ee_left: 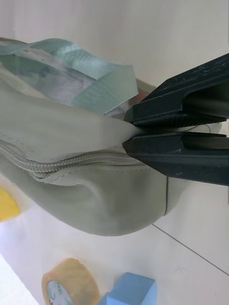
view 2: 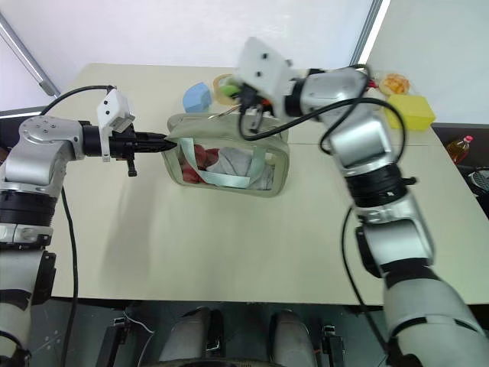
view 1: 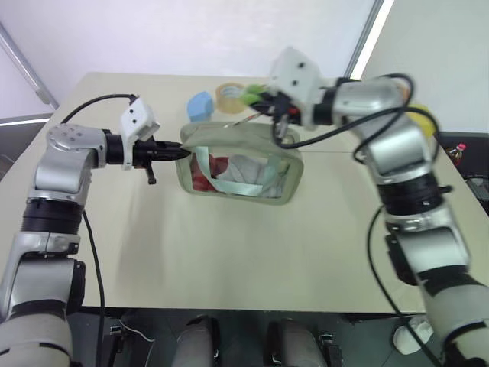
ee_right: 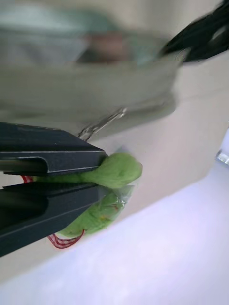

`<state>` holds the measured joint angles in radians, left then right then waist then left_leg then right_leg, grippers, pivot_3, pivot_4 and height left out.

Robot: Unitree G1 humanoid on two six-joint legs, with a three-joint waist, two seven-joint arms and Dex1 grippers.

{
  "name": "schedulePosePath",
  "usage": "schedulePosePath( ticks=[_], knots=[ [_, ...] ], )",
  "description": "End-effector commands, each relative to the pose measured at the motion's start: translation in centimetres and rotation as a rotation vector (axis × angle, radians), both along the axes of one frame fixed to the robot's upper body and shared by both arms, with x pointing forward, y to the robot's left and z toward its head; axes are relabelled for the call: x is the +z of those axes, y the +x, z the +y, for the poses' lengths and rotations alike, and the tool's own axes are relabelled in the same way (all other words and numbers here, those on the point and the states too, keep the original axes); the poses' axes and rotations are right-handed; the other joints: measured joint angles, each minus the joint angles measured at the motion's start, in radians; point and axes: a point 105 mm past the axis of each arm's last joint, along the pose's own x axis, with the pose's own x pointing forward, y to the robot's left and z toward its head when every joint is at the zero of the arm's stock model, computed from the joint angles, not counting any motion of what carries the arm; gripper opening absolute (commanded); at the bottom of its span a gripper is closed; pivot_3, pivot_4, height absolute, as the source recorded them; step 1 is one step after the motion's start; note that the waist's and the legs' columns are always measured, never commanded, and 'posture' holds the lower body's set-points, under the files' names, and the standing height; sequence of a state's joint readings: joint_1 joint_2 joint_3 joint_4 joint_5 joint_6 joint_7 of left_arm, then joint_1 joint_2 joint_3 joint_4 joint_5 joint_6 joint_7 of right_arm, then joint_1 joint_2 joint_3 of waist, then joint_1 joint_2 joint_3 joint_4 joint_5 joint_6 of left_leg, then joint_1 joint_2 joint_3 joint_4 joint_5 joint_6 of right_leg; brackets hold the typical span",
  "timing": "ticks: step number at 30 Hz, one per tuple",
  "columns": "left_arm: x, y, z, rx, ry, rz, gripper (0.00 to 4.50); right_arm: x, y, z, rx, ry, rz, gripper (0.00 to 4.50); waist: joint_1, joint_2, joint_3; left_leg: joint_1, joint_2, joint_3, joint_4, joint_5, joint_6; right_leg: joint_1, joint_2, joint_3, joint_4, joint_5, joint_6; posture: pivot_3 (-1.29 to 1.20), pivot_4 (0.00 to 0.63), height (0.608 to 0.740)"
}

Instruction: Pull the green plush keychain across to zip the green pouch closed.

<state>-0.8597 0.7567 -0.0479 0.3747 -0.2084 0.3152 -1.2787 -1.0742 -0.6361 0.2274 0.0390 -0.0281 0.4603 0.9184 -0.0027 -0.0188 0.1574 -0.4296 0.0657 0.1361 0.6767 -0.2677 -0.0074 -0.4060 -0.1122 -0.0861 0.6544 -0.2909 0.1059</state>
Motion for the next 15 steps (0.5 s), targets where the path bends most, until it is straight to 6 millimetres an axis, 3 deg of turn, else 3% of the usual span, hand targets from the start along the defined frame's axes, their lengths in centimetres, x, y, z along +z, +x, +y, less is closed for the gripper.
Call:
schedulePosePath(
  ticks=[1, 8, 11, 15],
  knots=[
    [-0.5, -0.1, 0.0, -0.009, 0.018, 0.017, 0.00, 0.6, -0.3, -4.8, -0.150, -0.072, -0.081, 0.06, -0.001, 0.000, 0.000, 0.000, 0.000, 0.000, 0.000, 0.000, 0.000, 0.000, 0.000, 0.000, -0.001, 0.000, 0.000, 0.00, 0.150, 0.740],
    [-0.7, -0.1, 0.1, -0.013, 0.023, 0.023, 0.00, -2.7, -0.3, -11.8, -0.389, -0.239, -0.091, 0.06, -0.007, 0.000, 0.000, 0.000, 0.000, 0.001, 0.000, 0.000, 0.000, 0.000, 0.000, 0.000, -0.003, 0.000, 0.000, 0.00, 0.150, 0.740],
    [-0.7, -0.1, 0.0, -0.016, 0.023, 0.023, 0.00, -5.9, -0.1, -12.4, -0.415, -0.220, -0.030, 0.06, -0.005, 0.000, 0.000, 0.000, 0.000, 0.001, 0.000, 0.000, 0.000, 0.000, 0.000, 0.000, -0.003, 0.000, 0.000, 0.00, 0.150, 0.740],
    [-0.7, -0.1, -0.1, -0.018, 0.022, 0.022, 0.00, -11.5, 0.1, -11.0, -0.402, -0.137, 0.088, 0.06, -0.007, 0.000, 0.000, 0.001, 0.000, 0.001, 0.000, 0.000, 0.000, 0.001, 0.000, 0.000, -0.003, 0.000, 0.000, 0.00, 0.150, 0.740]
  ],
)
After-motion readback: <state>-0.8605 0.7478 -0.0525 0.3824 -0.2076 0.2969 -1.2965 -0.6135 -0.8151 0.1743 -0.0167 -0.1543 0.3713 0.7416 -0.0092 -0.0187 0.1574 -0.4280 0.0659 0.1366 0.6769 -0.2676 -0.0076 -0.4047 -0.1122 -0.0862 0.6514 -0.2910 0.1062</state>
